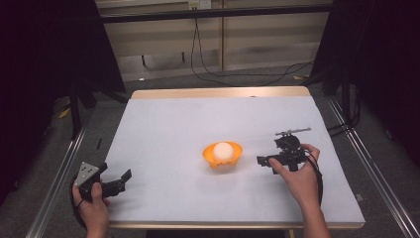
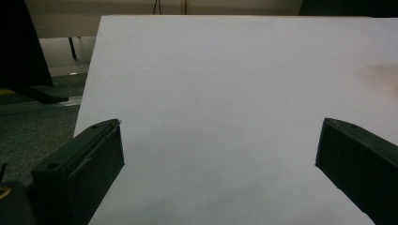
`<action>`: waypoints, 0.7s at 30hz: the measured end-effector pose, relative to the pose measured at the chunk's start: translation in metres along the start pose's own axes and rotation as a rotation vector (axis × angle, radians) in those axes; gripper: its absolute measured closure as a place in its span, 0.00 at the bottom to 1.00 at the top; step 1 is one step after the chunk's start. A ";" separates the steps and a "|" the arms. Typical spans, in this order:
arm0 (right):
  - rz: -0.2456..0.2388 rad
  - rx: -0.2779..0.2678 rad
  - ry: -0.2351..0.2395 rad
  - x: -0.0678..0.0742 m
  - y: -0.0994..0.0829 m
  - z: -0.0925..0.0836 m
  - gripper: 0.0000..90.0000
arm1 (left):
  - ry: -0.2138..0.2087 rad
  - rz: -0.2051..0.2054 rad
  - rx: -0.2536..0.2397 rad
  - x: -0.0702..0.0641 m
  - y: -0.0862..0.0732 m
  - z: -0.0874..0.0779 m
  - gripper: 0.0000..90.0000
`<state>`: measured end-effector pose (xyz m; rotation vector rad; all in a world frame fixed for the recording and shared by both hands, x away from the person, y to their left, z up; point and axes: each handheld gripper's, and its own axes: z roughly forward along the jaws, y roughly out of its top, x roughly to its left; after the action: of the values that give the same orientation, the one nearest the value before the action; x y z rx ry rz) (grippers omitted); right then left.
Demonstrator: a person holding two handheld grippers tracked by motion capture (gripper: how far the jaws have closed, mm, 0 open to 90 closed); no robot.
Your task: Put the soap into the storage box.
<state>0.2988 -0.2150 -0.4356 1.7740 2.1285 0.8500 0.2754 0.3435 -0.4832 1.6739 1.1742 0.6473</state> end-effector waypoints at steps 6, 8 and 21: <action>0.015 -0.001 -0.019 -0.014 -0.012 -0.001 0.01 | 0.000 0.000 0.000 0.000 0.000 0.000 0.01; 0.029 -0.009 -0.024 -0.021 -0.019 -0.003 0.01 | 0.000 0.000 -0.001 0.000 0.000 0.000 0.01; 0.051 -0.052 -0.062 -0.050 -0.043 -0.016 0.01 | 0.000 0.011 0.003 0.000 0.000 0.000 0.01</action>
<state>0.2673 -0.2711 -0.4562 1.8109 2.0123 0.8437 0.2752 0.3435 -0.4831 1.6845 1.1671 0.6528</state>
